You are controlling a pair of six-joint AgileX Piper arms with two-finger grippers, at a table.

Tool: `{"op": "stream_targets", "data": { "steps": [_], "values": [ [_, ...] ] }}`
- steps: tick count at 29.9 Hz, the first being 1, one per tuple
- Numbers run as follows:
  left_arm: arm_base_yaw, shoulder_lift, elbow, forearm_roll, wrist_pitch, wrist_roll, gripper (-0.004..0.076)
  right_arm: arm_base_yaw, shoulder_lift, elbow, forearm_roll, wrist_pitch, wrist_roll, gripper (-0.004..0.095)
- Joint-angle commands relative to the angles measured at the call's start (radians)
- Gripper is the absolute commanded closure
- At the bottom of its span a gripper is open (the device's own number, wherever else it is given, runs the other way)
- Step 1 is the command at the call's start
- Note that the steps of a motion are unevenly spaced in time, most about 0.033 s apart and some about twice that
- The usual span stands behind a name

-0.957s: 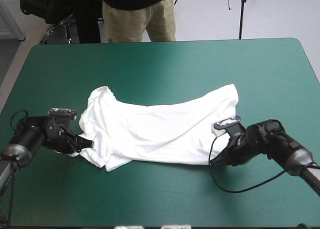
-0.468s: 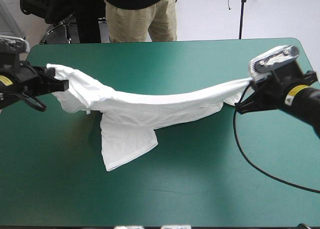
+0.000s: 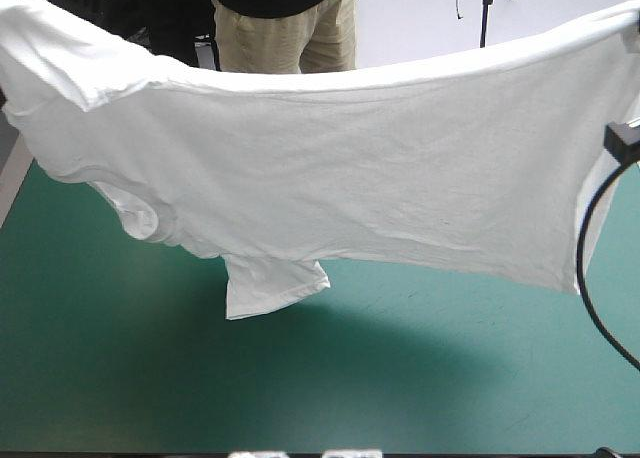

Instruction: Fold the cloth

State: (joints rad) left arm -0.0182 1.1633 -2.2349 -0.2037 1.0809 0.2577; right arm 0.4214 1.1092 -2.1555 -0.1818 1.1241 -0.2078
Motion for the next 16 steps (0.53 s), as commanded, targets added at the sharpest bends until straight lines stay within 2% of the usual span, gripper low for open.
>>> {"op": "stream_targets", "data": {
  "steps": [1,4,6,9,16],
  "values": [
    [-0.002,0.038,-0.197,-0.001,-0.001,0.001,0.0741,0.0,0.025,-0.146,-0.008,0.029,-0.026,0.0921],
    [-0.002,0.056,-0.272,0.012,0.05,-0.002,0.0741,0.0,0.041,-0.232,0.022,0.111,-0.031,0.0921],
    [-0.002,0.056,-0.274,0.038,0.076,-0.009,0.0741,0.0,0.042,-0.237,0.054,0.125,-0.023,0.0921],
    [-0.002,0.077,-0.267,0.117,0.203,-0.036,0.0741,0.0,0.042,-0.208,0.112,0.125,-0.028,0.0921],
    [-0.002,0.168,-0.018,0.112,0.21,-0.074,0.0741,0.0,0.112,0.041,0.077,0.125,0.038,0.0921]
  ]
}}
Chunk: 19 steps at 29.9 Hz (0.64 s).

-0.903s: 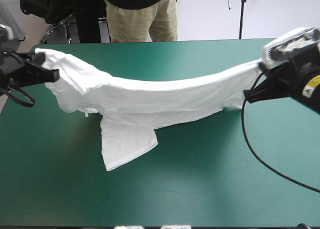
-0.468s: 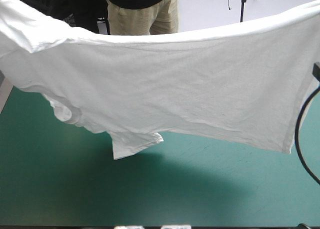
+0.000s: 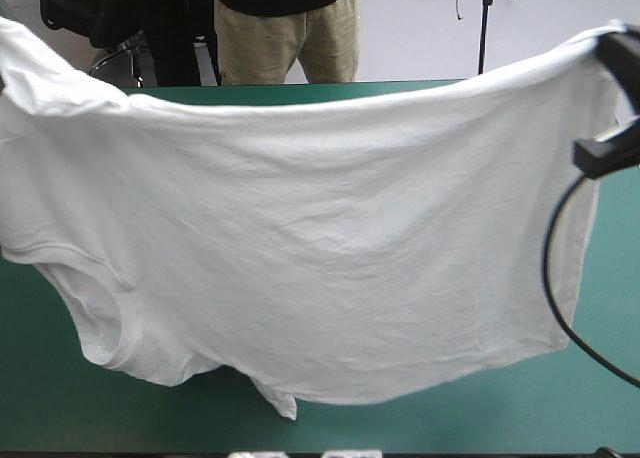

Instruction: Fold the cloth

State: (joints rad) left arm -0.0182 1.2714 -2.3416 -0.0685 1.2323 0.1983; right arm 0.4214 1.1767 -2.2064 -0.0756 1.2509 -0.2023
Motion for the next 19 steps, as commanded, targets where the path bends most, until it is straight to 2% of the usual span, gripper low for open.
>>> {"op": "stream_targets", "data": {
  "steps": [1,5,9,12,19],
  "values": [
    [-0.002,0.088,0.135,-0.041,0.059,-0.012,0.0741,0.0,0.063,0.14,-0.033,-0.004,0.039,0.0921],
    [-0.002,0.231,0.208,-0.102,0.038,0.016,0.0741,0.0,0.141,0.302,-0.063,-0.049,0.054,0.0926],
    [-0.002,0.398,0.208,-0.143,-0.015,0.04,0.0741,-0.019,0.264,0.382,-0.036,-0.134,0.046,0.0926],
    [-0.002,0.534,0.203,-0.157,-0.045,0.04,0.0741,-0.071,0.374,0.382,0.028,-0.195,0.016,0.0926],
    [-0.002,0.777,0.098,-0.189,-0.143,0.04,0.0741,-0.236,0.594,0.361,0.093,-0.426,-0.005,0.0926]
  ]
}}
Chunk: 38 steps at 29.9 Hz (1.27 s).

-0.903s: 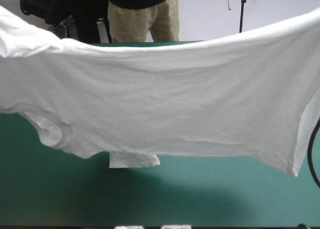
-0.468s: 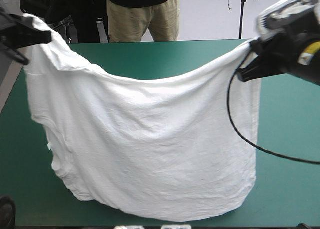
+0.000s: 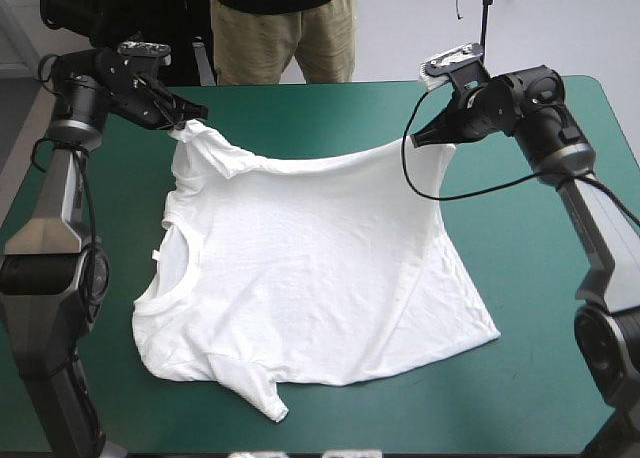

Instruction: Fold the cloth

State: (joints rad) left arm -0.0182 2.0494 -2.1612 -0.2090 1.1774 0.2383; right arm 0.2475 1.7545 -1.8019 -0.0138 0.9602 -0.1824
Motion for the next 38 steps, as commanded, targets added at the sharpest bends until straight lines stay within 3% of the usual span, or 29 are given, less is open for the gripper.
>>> {"op": "stream_targets", "data": {
  "steps": [1,9,14,18,20,21,23,31,38],
  "values": [
    [-0.002,0.02,-0.107,-0.063,-0.099,0.0,0.0741,-0.079,0.039,-0.05,0.048,-0.147,-0.033,0.0926],
    [-0.025,0.153,-0.164,-0.135,-0.245,0.025,0.0741,-0.165,0.209,-0.166,0.086,-0.276,-0.074,0.0926],
    [-0.045,0.166,-0.164,-0.114,-0.341,0.042,0.0691,-0.178,0.299,-0.271,0.22,-0.226,-0.17,0.0863],
    [-0.043,0.164,-0.164,-0.096,-0.355,0.045,0.046,-0.178,0.362,-0.33,0.277,-0.185,-0.204,0.06],
    [-0.043,0.164,-0.164,-0.05,-0.339,0.031,0.0338,-0.178,0.375,-0.345,0.275,-0.183,-0.204,0.0407],
    [-0.043,0.164,-0.164,-0.016,-0.331,0.008,0.0292,-0.178,0.375,-0.345,0.266,-0.193,-0.204,0.0317],
    [-0.043,0.16,-0.164,0.065,-0.306,-0.04,0.0269,-0.178,0.366,-0.354,0.239,-0.198,-0.188,0.0262],
    [-0.043,0.054,-0.164,0.096,-0.031,-0.043,0.0298,-0.196,0.229,-0.386,0.2,-0.049,-0.183,0.0396],
    [-0.043,-0.091,-0.122,0.014,0.108,-0.03,0.0323,-0.226,0.076,-0.382,0.233,0.15,-0.182,0.048]
  ]
}}
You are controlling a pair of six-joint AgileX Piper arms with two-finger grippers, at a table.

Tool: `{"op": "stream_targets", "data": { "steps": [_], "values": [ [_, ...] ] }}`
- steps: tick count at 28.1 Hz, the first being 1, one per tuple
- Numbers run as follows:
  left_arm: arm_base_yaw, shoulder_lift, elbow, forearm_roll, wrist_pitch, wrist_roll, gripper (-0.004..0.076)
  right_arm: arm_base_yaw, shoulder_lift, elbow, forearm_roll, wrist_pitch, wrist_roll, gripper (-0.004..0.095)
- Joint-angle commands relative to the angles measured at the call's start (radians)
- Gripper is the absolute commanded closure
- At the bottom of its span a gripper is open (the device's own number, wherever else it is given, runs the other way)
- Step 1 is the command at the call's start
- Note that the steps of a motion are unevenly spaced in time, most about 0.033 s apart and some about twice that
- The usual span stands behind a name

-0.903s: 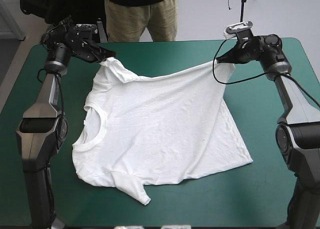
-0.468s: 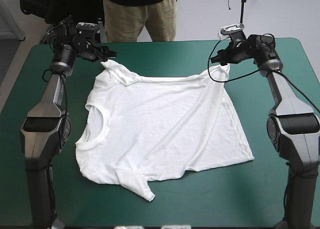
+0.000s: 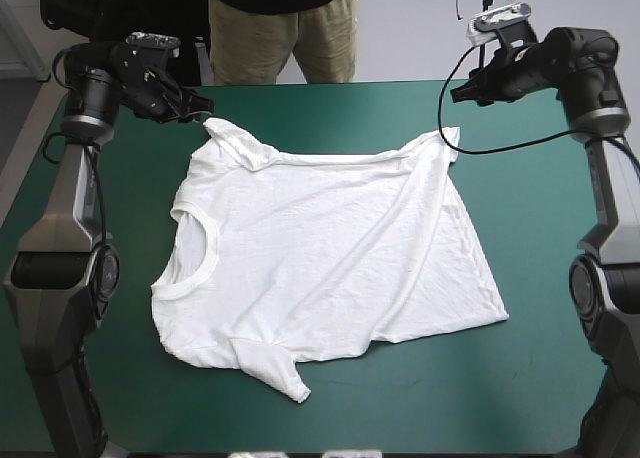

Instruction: Fold the cloth

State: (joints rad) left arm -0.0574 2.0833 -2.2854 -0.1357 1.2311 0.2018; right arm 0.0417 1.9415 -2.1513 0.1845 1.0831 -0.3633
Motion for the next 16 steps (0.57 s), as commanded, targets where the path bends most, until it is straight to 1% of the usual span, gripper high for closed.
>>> {"op": "stream_targets", "data": {
  "steps": [1,5,7,10,11,15,16],
  "values": [
    [-0.003,-0.151,0.031,-0.069,0.06,0.01,0.0323,-0.026,-0.135,-0.029,0.047,0.042,-0.001,0.0481],
    [-0.003,-0.263,0.201,-0.08,0.055,0.01,0.0323,-0.033,-0.216,-0.024,0.107,0.095,0.002,0.0481],
    [-0.003,-0.345,0.321,-0.082,0.019,0.01,0.0323,-0.033,-0.251,-0.024,0.14,0.116,0.0,0.0481],
    [-0.003,-0.488,0.547,-0.071,-0.07,0.003,0.0323,-0.033,-0.29,-0.024,0.159,0.153,0.002,0.0481],
    [-0.003,-0.557,0.654,-0.071,-0.109,0.001,0.0323,-0.033,-0.298,-0.024,0.159,0.166,0.006,0.0483],
    [-0.003,-0.758,0.98,-0.078,-0.198,-0.036,0.0323,-0.033,-0.338,0.023,0.164,0.165,0.018,0.0494],
    [-0.003,-0.858,1.126,-0.071,-0.236,-0.06,0.0323,-0.033,-0.36,0.074,0.17,0.165,0.021,0.0494]
  ]
}}
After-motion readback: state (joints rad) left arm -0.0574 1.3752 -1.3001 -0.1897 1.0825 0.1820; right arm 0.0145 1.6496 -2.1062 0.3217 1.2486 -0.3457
